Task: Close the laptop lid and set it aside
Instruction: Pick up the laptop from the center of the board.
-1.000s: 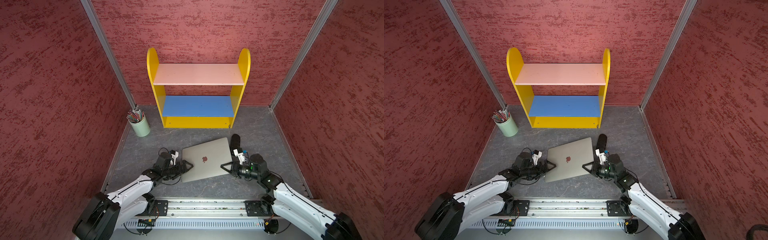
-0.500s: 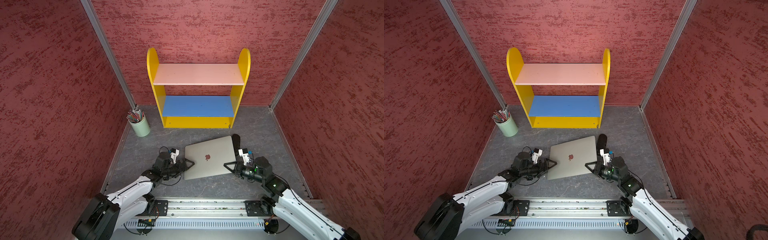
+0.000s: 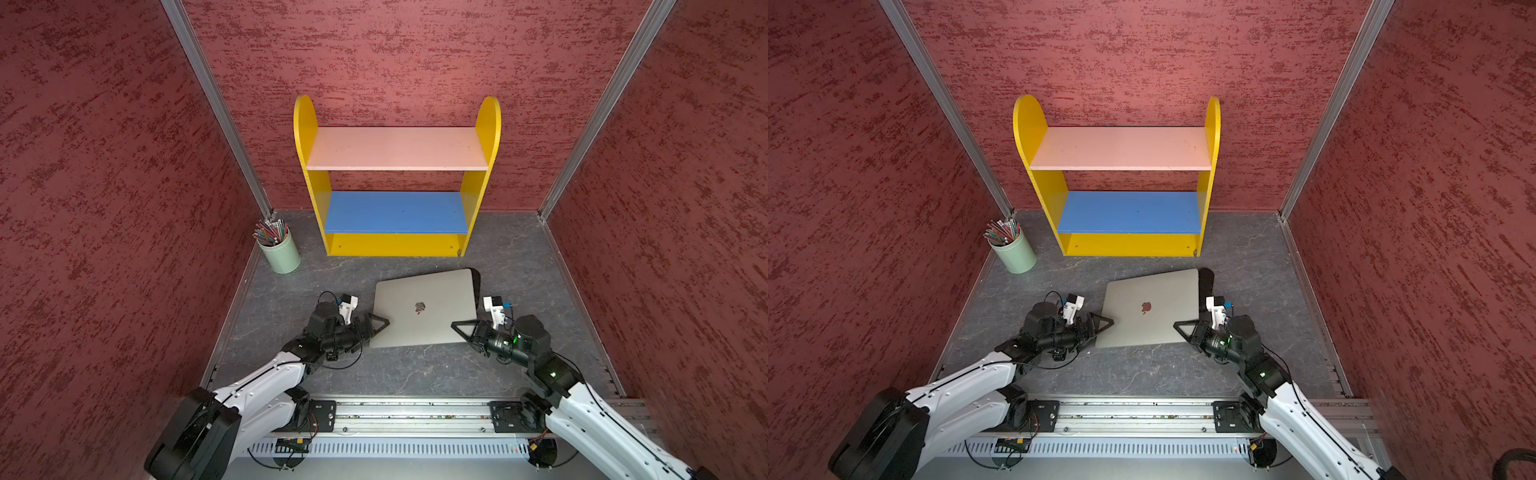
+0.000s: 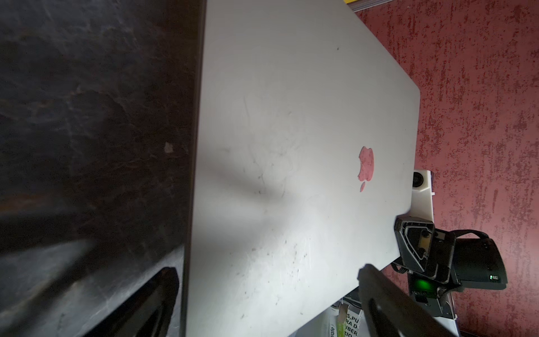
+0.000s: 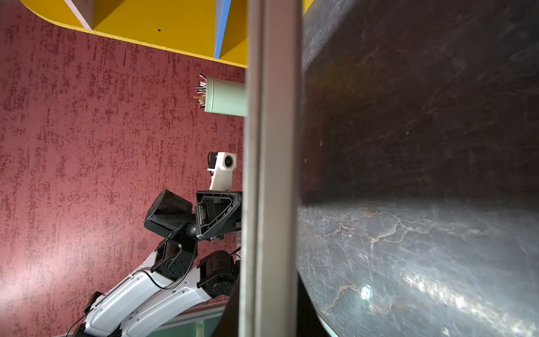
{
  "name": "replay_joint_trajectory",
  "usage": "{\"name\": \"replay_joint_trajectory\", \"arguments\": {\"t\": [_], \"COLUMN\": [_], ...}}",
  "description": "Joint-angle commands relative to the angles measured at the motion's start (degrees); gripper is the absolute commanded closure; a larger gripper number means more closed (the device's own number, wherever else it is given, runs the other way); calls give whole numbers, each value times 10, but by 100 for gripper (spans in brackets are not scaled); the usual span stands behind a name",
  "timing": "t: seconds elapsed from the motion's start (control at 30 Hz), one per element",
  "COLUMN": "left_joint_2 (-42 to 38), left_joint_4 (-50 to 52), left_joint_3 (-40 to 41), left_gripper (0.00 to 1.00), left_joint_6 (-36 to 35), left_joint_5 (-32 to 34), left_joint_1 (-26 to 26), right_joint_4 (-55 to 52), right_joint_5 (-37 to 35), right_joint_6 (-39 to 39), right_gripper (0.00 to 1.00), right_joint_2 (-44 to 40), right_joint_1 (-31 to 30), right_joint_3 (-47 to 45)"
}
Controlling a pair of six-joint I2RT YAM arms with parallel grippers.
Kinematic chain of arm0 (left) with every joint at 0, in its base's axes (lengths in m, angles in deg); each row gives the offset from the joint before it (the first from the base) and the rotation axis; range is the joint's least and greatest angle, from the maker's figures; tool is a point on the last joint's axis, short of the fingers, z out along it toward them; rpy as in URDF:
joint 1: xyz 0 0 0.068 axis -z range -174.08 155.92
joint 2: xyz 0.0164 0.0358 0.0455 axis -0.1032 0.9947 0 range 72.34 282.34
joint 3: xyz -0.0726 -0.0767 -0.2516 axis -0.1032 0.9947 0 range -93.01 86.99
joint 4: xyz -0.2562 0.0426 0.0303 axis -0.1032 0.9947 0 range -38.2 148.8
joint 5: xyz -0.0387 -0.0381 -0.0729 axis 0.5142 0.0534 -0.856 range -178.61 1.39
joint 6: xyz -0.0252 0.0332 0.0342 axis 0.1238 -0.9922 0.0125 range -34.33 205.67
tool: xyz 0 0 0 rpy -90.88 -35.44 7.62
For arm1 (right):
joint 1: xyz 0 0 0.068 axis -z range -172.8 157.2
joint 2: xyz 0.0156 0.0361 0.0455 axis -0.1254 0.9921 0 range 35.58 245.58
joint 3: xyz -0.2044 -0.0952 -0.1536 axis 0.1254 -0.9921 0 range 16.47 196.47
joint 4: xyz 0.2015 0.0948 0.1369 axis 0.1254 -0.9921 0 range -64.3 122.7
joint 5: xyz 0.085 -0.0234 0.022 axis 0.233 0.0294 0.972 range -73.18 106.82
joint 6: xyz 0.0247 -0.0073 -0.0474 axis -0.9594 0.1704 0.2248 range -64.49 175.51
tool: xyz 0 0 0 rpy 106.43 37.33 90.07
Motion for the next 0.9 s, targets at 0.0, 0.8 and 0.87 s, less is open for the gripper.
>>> {"name": "replay_joint_trajectory", "arguments": {"t": [0.0,0.8,0.87], "left_joint_2": [-7,-31,-36], "left_joint_4": [-31,-214,-214], "left_joint_3": [2,-13,-19], "left_gripper": [0,28,31], "left_joint_6": [14,139,143], "left_joint_5": [-18,-55,-58], "left_joint_1": [-7,-15,-18], "right_joint_4": [147,217,218], "right_joint_5": [3,20,22], "right_joint_6": [-6,-15,-13], "right_gripper": [91,87,87], "right_joint_2": [-24,54,57], "right_joint_1": [6,14,16], "right_joint_3": [22,43,49]}}
